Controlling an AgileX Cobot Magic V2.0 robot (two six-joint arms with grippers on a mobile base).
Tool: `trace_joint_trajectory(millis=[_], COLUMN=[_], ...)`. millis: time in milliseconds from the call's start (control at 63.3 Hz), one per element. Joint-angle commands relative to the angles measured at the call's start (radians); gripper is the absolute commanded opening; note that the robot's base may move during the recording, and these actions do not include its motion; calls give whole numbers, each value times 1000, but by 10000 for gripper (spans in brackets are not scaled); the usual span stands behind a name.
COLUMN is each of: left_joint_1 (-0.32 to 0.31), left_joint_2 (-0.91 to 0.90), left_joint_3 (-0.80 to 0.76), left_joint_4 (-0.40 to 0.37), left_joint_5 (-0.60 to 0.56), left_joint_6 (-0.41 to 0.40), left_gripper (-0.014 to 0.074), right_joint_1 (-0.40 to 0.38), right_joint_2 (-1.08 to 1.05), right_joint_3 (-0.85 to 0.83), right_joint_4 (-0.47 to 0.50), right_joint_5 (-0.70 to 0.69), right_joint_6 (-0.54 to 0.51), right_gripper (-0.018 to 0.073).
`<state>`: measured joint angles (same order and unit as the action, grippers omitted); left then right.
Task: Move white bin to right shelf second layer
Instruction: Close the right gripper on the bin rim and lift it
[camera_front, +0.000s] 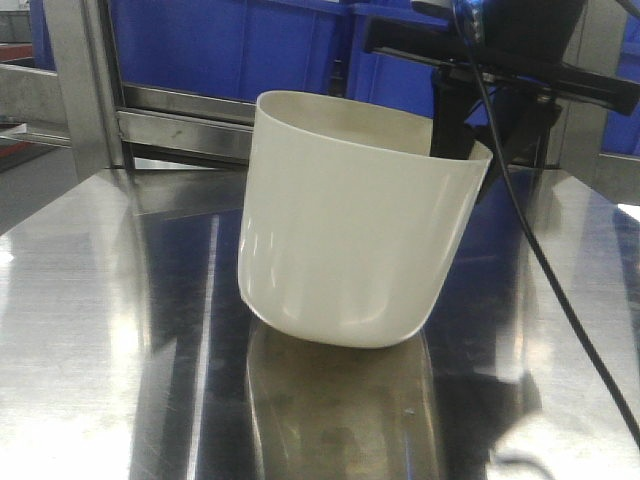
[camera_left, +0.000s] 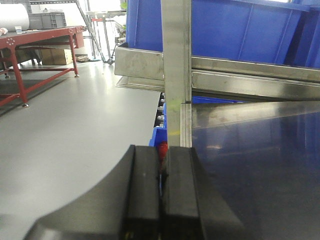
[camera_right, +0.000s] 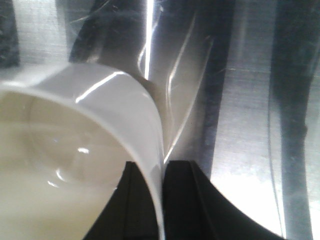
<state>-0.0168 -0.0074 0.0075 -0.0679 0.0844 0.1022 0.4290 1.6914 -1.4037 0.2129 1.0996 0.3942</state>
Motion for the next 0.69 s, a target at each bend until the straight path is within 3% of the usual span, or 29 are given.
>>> trace_joint_trajectory(millis=[0,284,474,584,679], left_joint_1=[-4,-4,-4,-4,-4], left_joint_2=[-13,-13,-13,-13,-13], left_joint_3=[37,37,37,37,37], left_joint_4=[-6,-6,-6,-6,-6], left_joint_5=[-84,-84,-84,-84,-84], left_joint_6=[-3,-3,-3,-3,-3], left_gripper=[85,85,85,85,85], right_joint_1=[-1,-17,-90,-146,-183], right_joint_2=[-79,-181,-269,-337,-401], right_joint_3=[-32,-27,33,107,180], right_joint_4=[11,-136,-221,-221,-220], right_joint_5=[-15,-18,-63,-101,-135], right_joint_6=[2,-25,-72,-169,-194], right_gripper=[144,144,140,69,23])
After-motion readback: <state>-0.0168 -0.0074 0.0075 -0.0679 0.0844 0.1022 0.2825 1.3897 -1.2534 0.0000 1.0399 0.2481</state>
